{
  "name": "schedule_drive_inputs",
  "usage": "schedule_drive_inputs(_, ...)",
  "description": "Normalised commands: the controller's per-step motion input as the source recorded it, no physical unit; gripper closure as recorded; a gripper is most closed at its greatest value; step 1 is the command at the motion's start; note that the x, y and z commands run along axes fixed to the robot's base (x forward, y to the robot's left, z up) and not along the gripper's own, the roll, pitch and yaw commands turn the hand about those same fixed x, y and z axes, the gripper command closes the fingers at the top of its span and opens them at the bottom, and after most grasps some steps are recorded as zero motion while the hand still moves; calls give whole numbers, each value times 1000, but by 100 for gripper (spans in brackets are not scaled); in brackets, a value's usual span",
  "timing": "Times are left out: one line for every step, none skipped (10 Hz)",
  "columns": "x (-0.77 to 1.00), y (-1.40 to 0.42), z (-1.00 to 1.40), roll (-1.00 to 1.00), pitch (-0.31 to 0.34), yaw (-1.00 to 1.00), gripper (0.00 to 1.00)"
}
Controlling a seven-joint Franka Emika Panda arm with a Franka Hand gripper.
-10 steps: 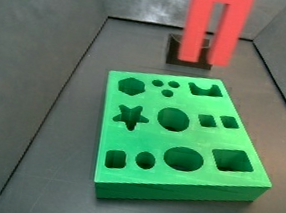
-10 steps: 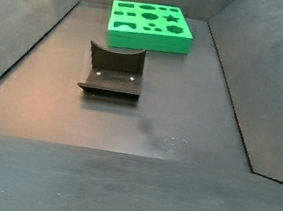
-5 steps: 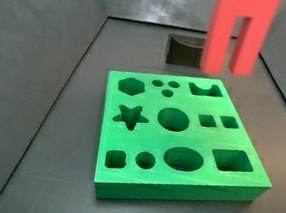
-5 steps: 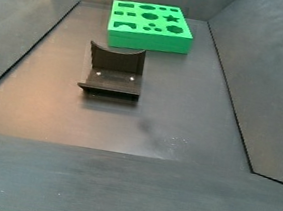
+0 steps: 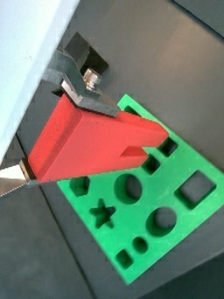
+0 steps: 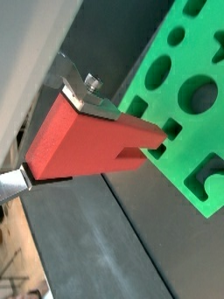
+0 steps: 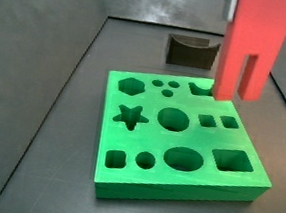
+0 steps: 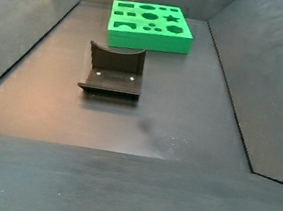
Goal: Pick up the double-square object. Move up. Place the double-square object on the fixture. Regrasp the double-square object. Move to above the board. Insert the double-square object.
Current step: Insert the double-square object.
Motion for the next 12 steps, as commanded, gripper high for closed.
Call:
schedule_drive_inputs(0,-240,-543,360,-66,260,100)
schedule_drive_inputs(0,0,0,0,6,0,100)
schedule_drive_inputs(0,-186,-397,214,-43,9,100)
schedule_drive_inputs(0,-220,-623,300,-43,40,100)
schedule_drive_inputs(0,-240,-660,336,-50,83,100)
schedule_drive_inputs(0,0,-40,0,0,0,100)
schedule_drive_inputs(0,20,0,0,0,0,100)
schedule_drive_inputs(57,-131,-391,126,-29,129,100)
schedule_drive_inputs(31,-237,-500,179,-80,231,100)
schedule_drive_inputs(0,-246,-343,143,-89,237,100)
schedule_drive_inputs(-29,-169,-77,30,-49,146,100)
schedule_drive_inputs(-11,-149,-414,250,0,297,100)
